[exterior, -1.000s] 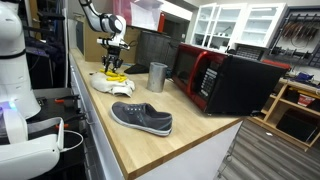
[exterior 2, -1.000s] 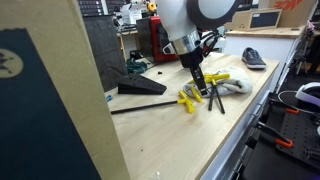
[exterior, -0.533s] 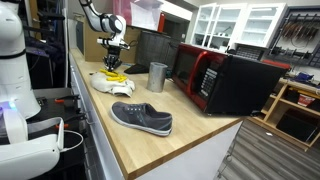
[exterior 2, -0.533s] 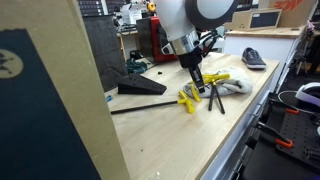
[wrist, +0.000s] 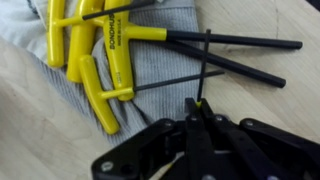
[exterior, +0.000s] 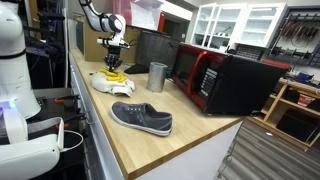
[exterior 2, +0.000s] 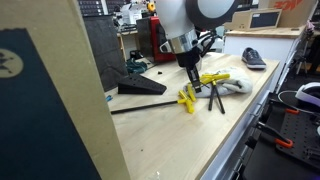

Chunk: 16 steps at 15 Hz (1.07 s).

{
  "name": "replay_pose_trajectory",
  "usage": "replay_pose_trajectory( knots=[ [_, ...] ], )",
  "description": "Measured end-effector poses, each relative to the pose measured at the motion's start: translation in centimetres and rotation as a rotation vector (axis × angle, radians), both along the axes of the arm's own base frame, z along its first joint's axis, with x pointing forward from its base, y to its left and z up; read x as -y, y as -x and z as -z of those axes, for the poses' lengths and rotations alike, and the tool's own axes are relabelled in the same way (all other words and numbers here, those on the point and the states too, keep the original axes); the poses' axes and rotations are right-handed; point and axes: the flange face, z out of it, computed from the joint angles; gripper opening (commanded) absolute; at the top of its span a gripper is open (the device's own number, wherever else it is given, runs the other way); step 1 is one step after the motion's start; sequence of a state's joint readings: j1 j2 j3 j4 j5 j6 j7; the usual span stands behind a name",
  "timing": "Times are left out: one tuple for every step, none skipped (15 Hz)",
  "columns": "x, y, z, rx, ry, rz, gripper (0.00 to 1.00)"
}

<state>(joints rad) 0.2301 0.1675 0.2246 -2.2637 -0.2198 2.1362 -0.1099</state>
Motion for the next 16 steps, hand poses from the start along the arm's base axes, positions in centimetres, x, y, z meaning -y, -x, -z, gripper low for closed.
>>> replay_pose_trajectory(
  knots=[
    [-0.1, -0.3, -0.5, 0.037, -0.017, 0.025, 0.01],
    [-0.1, -0.5, -1.1, 0.072, -0.037, 0.056, 0.01],
    [0.0, -0.7, -1.8, 0.106, -0.060, 0.090, 0.01],
    [0.2, -0.8, -2.6, 0.140, -0.083, 0.122, 0.01],
    [0.5, -0.9, -3.4, 0.178, -0.103, 0.153, 0.01],
    [0.9, -0.9, -4.4, 0.218, -0.118, 0.181, 0.01],
    [1.3, -0.8, -5.4, 0.259, -0.132, 0.208, 0.01],
    [1.7, -0.7, -6.4, 0.304, -0.143, 0.231, 0.01],
    [2.0, -0.4, -7.5, 0.352, -0.147, 0.251, 0.01],
    [2.4, -0.2, -8.5, 0.401, -0.146, 0.267, 0.01],
    [2.8, 0.2, -9.5, 0.452, -0.139, 0.282, 0.01],
    [3.1, 0.5, -10.4, 0.504, -0.127, 0.295, 0.01],
    [3.5, 0.7, -11.1, 0.554, -0.111, 0.307, 0.01],
    [3.8, 1.0, -11.8, 0.604, -0.092, 0.320, 0.01],
    [4.2, 1.1, -12.3, 0.653, -0.073, 0.330, 0.01],
    [4.5, 1.2, -12.9, 0.704, -0.050, 0.337, 0.01]
  ],
)
